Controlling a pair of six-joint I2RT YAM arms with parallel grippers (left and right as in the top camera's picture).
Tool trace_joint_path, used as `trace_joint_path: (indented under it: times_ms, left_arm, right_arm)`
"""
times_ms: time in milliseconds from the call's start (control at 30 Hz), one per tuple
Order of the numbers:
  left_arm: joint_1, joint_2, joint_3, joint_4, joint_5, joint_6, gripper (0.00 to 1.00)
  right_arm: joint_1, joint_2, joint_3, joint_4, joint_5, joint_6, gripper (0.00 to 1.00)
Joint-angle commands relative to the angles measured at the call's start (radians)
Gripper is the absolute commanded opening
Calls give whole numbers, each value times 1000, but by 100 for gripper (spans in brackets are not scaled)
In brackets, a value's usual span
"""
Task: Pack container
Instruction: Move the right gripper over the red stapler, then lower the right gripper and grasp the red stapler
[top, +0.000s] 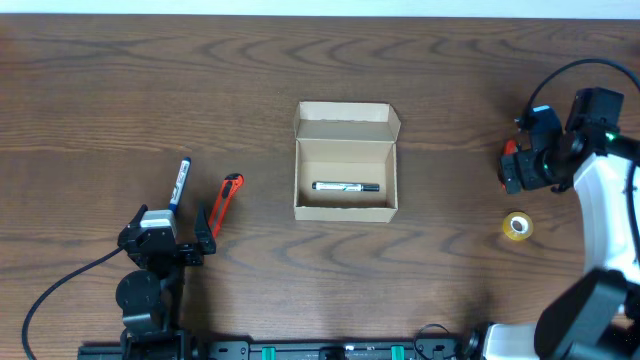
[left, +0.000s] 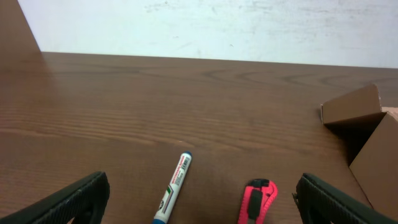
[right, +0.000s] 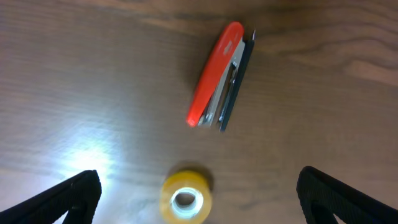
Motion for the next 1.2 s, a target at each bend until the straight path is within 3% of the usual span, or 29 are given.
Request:
trace_joint_path:
  times_ms: [0, 367, 567, 833, 1033, 1167]
  left_arm:
    - [0, 2, -22, -34, 1, -7, 95]
    - [0, 2, -22, -33, 21, -8, 96]
    - [0, 2, -22, -32, 27, -8, 95]
    - [0, 2, -22, -32, 28, -8, 95]
    - [0, 2, -22, -31, 28, -8, 95]
    - [0, 2, -22, -31, 31, -8, 95]
  right_arm:
    - [-23, 62, -3, 18, -31, -28, 99]
    - [-23, 189, -2, 93, -19, 241, 99]
    - [-23, 215, 21, 87, 38, 251, 91]
    - [-27, 303, 166, -29, 29, 266, 92]
    - [-29, 464, 378, -209, 26, 271, 91]
    - [-29, 534, 423, -230, 9, 285, 91]
